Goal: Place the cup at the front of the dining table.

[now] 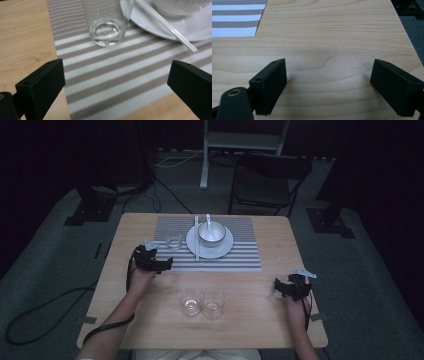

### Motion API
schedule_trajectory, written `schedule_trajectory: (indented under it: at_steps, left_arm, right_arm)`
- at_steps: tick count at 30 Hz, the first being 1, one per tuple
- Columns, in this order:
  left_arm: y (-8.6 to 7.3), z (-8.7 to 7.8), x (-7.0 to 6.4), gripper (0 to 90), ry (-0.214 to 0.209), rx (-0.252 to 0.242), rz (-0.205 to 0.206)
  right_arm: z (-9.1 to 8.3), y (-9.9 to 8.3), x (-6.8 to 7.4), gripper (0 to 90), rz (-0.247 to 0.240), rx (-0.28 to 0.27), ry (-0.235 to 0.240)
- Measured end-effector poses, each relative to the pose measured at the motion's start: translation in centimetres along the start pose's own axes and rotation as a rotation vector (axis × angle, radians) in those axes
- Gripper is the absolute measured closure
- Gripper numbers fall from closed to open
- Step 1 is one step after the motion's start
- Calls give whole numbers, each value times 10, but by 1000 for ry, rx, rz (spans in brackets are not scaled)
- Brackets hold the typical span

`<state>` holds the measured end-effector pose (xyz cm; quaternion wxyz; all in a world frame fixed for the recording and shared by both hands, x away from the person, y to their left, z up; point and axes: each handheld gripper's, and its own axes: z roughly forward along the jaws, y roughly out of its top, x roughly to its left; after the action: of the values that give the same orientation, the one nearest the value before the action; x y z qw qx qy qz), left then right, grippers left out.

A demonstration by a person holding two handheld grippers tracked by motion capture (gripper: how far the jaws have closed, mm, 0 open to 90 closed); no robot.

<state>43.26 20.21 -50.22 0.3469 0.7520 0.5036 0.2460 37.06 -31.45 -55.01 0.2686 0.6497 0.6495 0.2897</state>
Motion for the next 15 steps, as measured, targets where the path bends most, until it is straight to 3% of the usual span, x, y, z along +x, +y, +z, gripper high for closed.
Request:
schedule_trajectory:
  at_steps: [1,7,12,15]
  left_arm:
    - [-2,-5,-1,19,-17,-12,-2]
    - [-10,-16,-2,19,-6,-18,22]
    - [-17,-25,-2,19,-15,-39,13]
    - [-24,-34,-5,19,-6,-58,35]
  right_arm:
    - [0,0,0,131,1,0,1]
    - [0,0,0,131,0,0,1]
    - [0,0,0,131,0,0,1]
    - [0,0,0,131,0,0,0]
